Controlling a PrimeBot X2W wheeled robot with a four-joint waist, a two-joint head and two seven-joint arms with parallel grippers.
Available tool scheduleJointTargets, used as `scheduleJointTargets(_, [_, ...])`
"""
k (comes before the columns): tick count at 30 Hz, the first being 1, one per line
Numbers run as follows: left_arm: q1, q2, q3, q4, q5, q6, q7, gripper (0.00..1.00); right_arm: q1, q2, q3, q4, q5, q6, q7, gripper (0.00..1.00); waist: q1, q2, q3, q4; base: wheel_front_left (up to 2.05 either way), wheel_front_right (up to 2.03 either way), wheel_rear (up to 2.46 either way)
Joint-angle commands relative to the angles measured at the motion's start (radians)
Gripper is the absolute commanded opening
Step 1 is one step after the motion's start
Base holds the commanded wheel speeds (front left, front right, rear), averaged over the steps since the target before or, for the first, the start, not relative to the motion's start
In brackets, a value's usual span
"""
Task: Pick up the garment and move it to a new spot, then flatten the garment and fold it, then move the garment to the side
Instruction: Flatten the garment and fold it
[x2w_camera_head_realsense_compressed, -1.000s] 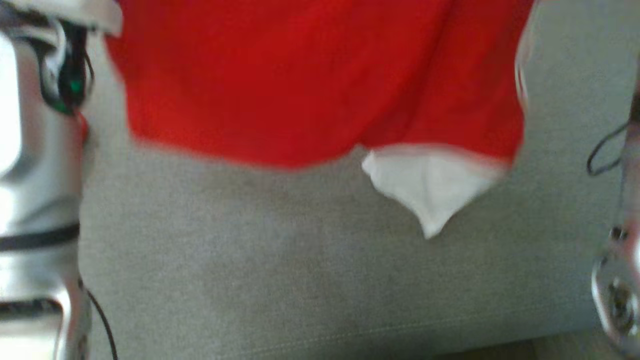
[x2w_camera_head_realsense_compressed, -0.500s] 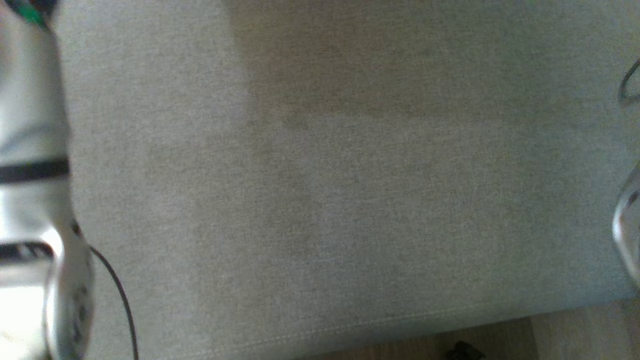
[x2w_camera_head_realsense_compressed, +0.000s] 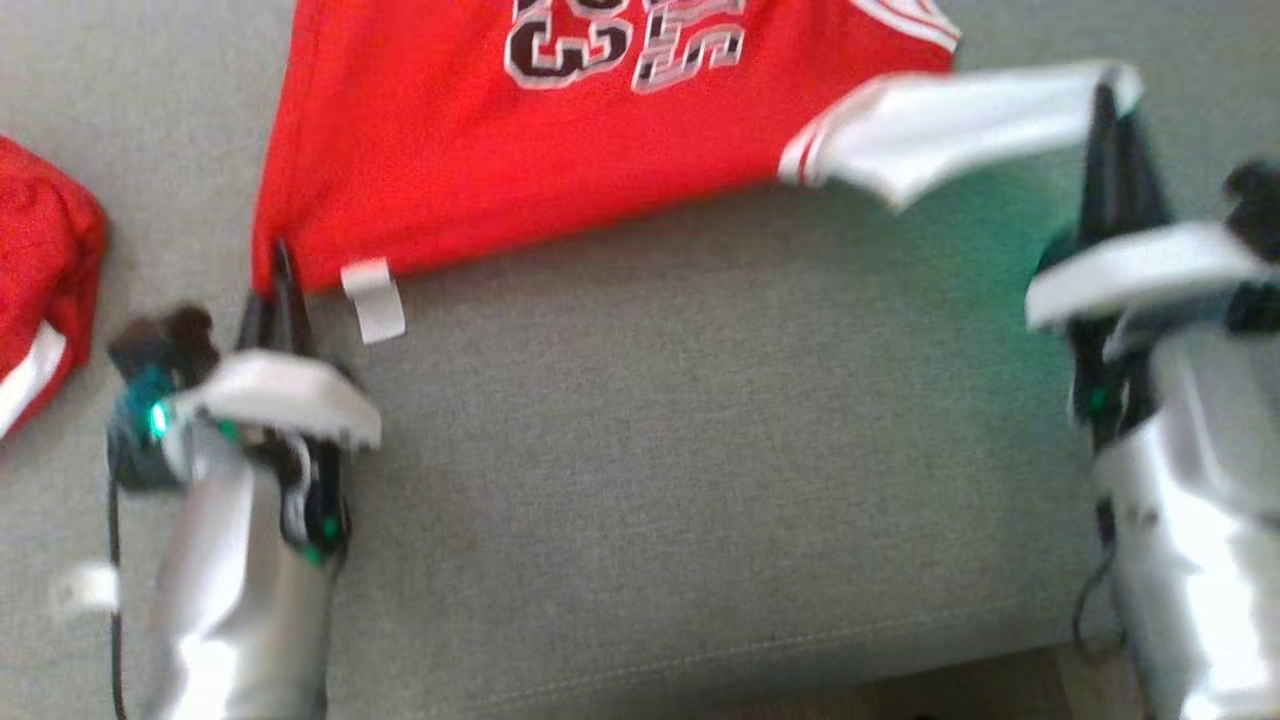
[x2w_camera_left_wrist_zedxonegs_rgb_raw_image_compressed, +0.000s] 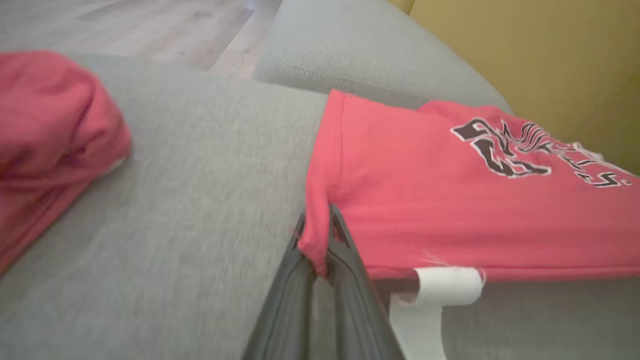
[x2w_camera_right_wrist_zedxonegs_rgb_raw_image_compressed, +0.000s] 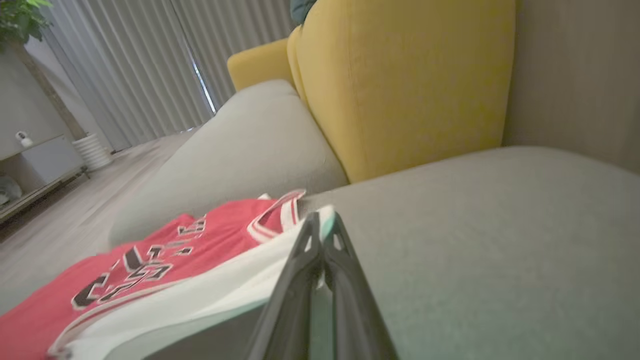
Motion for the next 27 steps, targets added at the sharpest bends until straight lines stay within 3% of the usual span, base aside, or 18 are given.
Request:
scheduleJointTargets(1, [0.035,0.026,0.045,-0.042,-0.01,0.007,-0.005,0.0,0.046,-0.013,0.031,-0.064,0.024,0.006,0.019,0.0,0.0,0.0,-0.044,-0.009,0.0,0.0,0.0])
scheduleJointTargets(6, [0.139,0.022,0.033,-0.054,-0.043,0.01,-0.005,0.0,0.2,-0.023,0.055,-0.14,0.057,0.006,0.075,0.0,0.0,0.0,-0.102,-0.012,0.0,0.0,0.0])
scheduleJointTargets(16, [0.337,0.022,-0.065,-0.107,-0.131,0.057,-0.005,0.0,0.501,-0.012,0.04,-0.287,0.066,0.006,0.203,0.0,0.0,0.0,-0.238,-0.015,0.0,0.0,0.0])
scheduleJointTargets(27, [0.532,0.022,-0.099,-0.191,-0.147,0.08,-0.005,0.0,0.694,0.004,-0.02,-0.456,0.058,0.006,0.32,0.0,0.0,0.0,-0.297,-0.009,0.0,0.0,0.0])
